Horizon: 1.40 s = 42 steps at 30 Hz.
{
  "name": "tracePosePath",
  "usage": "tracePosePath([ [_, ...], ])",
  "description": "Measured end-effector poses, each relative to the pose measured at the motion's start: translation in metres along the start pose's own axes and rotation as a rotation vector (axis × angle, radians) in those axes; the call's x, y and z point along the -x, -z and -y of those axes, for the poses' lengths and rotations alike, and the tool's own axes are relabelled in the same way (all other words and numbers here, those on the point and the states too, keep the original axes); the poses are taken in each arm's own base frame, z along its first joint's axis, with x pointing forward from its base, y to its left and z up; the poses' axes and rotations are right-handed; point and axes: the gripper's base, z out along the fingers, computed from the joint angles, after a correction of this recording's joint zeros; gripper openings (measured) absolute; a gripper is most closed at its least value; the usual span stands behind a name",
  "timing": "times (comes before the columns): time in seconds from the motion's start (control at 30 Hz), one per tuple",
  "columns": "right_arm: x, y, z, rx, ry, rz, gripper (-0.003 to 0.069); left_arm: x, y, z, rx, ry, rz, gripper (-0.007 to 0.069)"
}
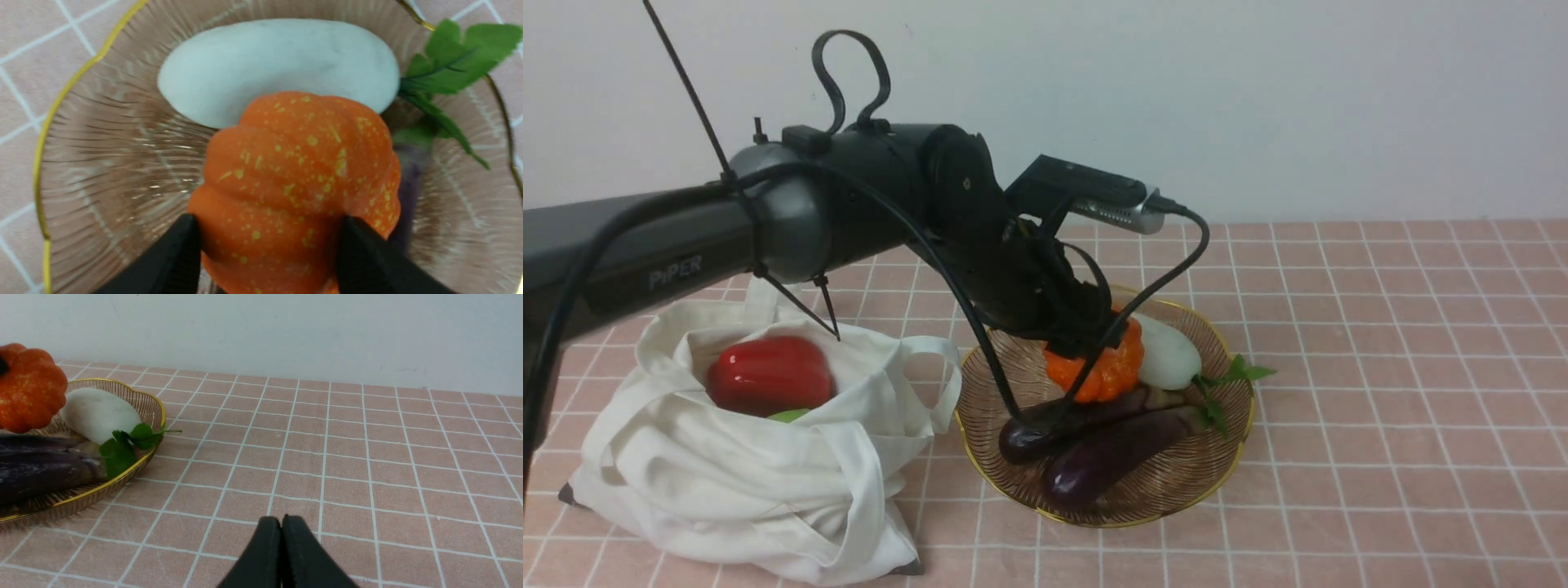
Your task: Take vegetables from bag on pink coffee tablecloth place on plate.
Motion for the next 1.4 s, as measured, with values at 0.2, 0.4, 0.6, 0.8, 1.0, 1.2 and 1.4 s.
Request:
tracePosePath([
  [0.2, 0.0, 0.0, 0.0, 0.0, 0.0, 0.0, -0.0015, 0.0, 0.0, -0.004, 0.039, 0.012, 0.003, 0.051],
  [0.4, 0.0, 0.0, 0.0, 0.0, 0.0, 0.0, -0.0015, 0.0, 0.002, -0.004, 0.047, 0.019, -0.006, 0.0539],
  [0.6, 0.0, 0.0, 0.0, 0.0, 0.0, 0.0, -0.0015, 0.006, 0.04, -0.001, 0.079, -0.028, 0.019, 0.0322],
  [0.8, 0.0, 0.0, 0.0, 0.0, 0.0, 0.0, -0.0015, 0.013, 0.158, 0.013, 0.127, -0.063, 0.265, 0.0008],
  [1.0, 0.0, 0.0, 0.0, 0.0, 0.0, 0.0, -0.0015, -0.018, 0.248, 0.026, 0.118, -0.052, 0.473, -0.0005],
  [1.2, 0.0, 0.0, 0.0, 0.0, 0.0, 0.0, -0.0015, -0.073, 0.285, 0.031, 0.103, -0.041, 0.593, -0.0005],
  [1.4, 0.0, 0.0, 0.0, 0.0, 0.0, 0.0, -0.0015, -0.122, 0.298, 0.033, 0.065, -0.005, 0.697, -0.0005],
])
